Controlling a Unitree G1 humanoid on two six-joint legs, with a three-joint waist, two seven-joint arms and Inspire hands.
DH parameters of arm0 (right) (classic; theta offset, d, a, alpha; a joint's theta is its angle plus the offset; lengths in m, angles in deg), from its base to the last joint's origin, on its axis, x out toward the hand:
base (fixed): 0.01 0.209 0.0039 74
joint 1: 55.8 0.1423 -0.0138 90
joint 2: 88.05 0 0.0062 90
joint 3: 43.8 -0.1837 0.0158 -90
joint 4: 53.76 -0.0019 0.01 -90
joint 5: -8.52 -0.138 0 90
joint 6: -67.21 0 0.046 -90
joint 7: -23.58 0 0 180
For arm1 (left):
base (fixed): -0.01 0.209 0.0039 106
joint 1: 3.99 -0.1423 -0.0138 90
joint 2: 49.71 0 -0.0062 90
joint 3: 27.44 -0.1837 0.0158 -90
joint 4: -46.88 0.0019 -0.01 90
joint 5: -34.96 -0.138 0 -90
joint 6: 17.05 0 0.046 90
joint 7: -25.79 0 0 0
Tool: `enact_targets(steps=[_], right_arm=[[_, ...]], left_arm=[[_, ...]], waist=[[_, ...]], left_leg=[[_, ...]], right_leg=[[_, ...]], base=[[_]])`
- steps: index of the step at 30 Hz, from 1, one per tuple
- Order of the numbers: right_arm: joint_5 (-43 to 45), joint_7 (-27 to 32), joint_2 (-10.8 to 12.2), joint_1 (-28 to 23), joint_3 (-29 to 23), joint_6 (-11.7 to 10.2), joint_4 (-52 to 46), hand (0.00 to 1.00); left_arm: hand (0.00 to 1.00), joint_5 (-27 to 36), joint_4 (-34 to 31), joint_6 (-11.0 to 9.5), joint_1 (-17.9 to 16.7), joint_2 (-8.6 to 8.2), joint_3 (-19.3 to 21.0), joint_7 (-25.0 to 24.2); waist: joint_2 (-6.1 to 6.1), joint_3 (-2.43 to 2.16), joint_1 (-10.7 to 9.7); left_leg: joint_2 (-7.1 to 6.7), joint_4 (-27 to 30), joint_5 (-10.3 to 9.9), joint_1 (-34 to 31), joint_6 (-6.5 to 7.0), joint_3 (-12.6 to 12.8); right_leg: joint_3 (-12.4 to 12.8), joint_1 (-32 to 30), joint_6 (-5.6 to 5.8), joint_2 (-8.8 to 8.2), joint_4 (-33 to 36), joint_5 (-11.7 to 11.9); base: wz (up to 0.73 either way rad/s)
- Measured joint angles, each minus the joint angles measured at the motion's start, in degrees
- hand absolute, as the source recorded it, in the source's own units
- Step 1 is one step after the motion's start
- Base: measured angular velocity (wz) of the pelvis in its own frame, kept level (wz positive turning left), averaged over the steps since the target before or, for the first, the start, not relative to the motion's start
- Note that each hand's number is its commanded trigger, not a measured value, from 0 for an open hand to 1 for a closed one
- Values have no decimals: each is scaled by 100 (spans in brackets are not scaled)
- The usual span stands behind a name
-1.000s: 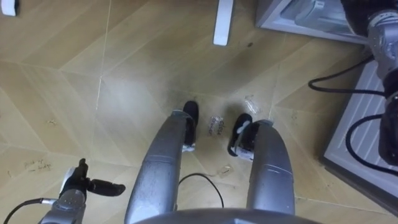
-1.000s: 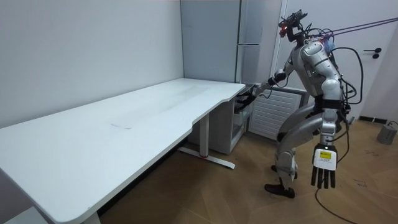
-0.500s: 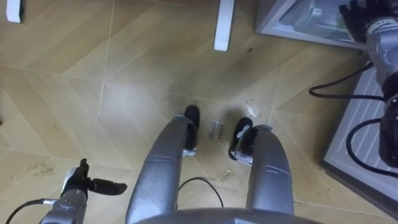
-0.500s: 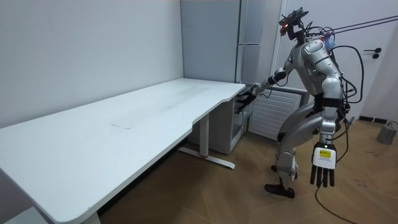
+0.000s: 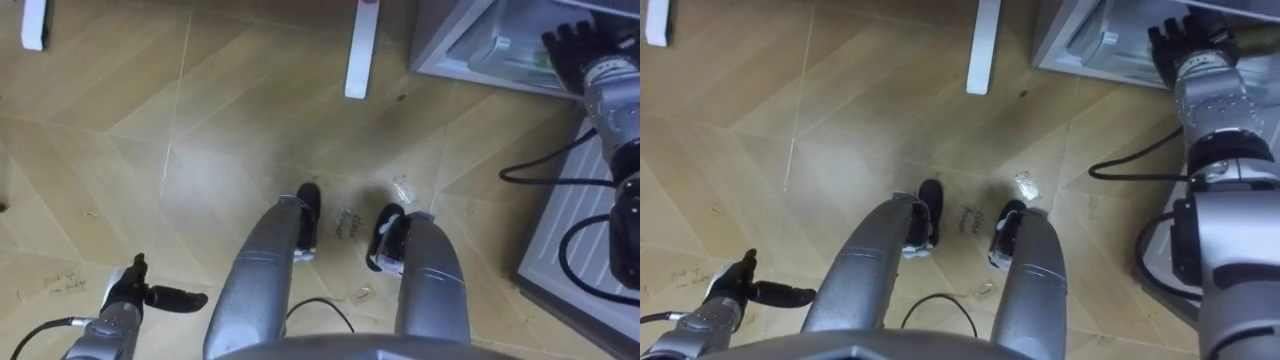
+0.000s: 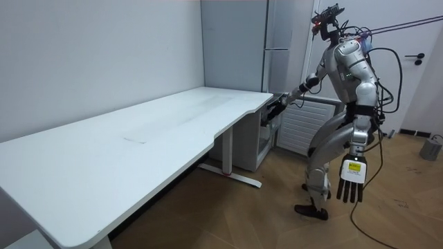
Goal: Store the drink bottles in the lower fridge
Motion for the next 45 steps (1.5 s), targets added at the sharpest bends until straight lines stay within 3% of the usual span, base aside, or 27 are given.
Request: enact_targets(steps=[10,16,21,23,25,26,28,32,40,45], right_arm=[[919,9,0,-609,224,65,-149,0],[1448,280,0,-1146,218,1,-909,0],[2180,749,1,-1620,205,-105,-1575,0],[2358,962,3,-1752,181,-166,-1718,0],[2722,1291,30,-2149,-23,-369,-2013,0],[2770,1382,34,-2242,-27,-444,-2075,0],[3087,1651,79,-2582,-15,-616,-2253,0],[3185,1948,123,-2801,0,-699,-2307,0],[3124,2387,300,-3039,4,-894,-2299,0],[3026,2485,324,-3047,31,-895,-2280,0]], left_arm=[[0,4,-22,-97,-3,16,11,-37],[0,3,23,-220,-2,1,135,-11],[0,2,211,-227,-63,-52,133,35],[0,2,229,-223,-130,-61,137,112],[0,3,224,-219,-150,-79,141,141],[0,3,230,-220,-152,-91,138,157],[0,1,317,-231,-189,-207,137,261],[0,2,336,-234,-217,-304,105,276],[0,3,268,-253,-223,-302,105,312],[0,1,217,-257,-222,-301,106,317]], waist=[[-29,18,-35],[-67,29,-67],[-79,20,-264],[-94,3,-337],[-98,-71,-355],[-97,-70,-355],[-53,-119,-305],[12,-172,-306],[56,-171,-327],[105,-167,-299]], left_leg=[[74,-485,3,768,-4,-19],[109,-551,-54,990,-20,127],[172,-541,-102,1161,-43,118],[201,-543,-108,1234,-51,101],[229,-561,-109,1299,-57,63],[238,-565,-109,1340,-57,49],[290,-626,-109,1518,-60,54],[305,-822,-44,1679,-84,89],[345,-961,68,1740,-110,115],[342,-961,68,1728,-109,138]], right_leg=[[-116,845,49,114,-642,87],[48,972,85,180,-679,69],[30,1209,80,257,-742,54],[31,1310,82,305,-800,62],[-30,1418,75,338,-885,89],[-43,1469,71,348,-911,100],[-22,1662,72,422,-1059,169],[39,1792,79,476,-1267,300],[17,1844,55,520,-1388,367],[28,1822,39,513,-1386,375]], base=[[-2],[-8],[-2],[-2],[2],[0],[-14],[-13],[-1],[0]])
